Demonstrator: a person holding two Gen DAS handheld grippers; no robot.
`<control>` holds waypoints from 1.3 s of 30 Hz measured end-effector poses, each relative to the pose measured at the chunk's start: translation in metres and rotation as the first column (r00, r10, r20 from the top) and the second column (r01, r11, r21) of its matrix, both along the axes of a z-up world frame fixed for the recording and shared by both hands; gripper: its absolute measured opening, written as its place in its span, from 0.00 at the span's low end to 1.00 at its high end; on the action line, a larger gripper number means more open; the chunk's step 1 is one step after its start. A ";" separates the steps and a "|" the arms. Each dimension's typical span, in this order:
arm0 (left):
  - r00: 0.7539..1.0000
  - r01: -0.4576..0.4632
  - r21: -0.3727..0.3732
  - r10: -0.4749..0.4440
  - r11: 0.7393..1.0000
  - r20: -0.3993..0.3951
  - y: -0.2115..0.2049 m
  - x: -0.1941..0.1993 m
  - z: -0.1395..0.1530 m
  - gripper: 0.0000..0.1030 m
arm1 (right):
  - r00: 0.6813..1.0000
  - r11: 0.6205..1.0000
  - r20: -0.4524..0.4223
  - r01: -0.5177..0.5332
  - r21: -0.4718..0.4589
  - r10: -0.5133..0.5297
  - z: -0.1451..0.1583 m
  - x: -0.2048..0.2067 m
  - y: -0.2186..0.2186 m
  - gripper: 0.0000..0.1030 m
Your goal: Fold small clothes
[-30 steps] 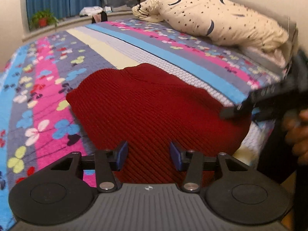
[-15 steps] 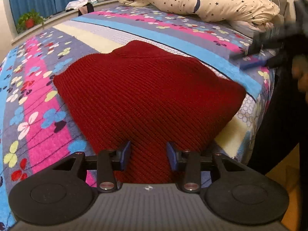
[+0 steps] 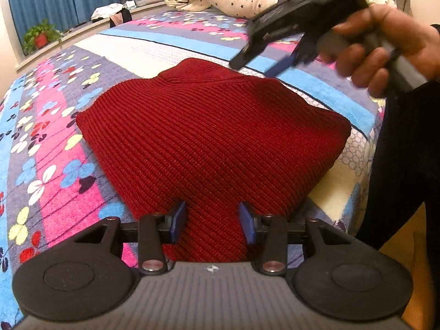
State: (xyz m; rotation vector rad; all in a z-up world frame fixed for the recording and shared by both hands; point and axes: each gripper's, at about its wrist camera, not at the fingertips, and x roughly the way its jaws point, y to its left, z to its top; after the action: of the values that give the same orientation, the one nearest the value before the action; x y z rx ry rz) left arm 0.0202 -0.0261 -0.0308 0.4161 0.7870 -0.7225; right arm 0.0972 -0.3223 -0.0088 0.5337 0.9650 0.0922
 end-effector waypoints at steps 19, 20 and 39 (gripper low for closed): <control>1.000 0.026 -0.008 -0.026 1.000 0.006 -0.001 0.000 0.000 0.52 | 0.999 0.997 0.025 0.030 -0.072 -0.029 -0.002 -0.006 0.006 0.37; 1.000 0.026 -0.011 -0.025 1.000 0.003 0.000 0.001 0.001 0.52 | 0.998 0.995 0.055 0.029 -0.095 -0.024 0.006 -0.012 0.006 0.38; 0.978 -0.198 -0.143 0.185 0.970 -0.097 0.025 0.039 0.027 0.70 | 0.994 0.996 0.082 -0.071 -0.060 0.076 0.011 -0.035 -0.008 0.70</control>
State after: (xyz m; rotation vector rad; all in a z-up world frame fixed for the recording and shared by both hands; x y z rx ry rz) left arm 0.0597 -0.0012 -0.0041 0.1702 0.8320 -0.6164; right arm 0.0623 -0.3305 0.0021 0.4384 0.9023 0.1517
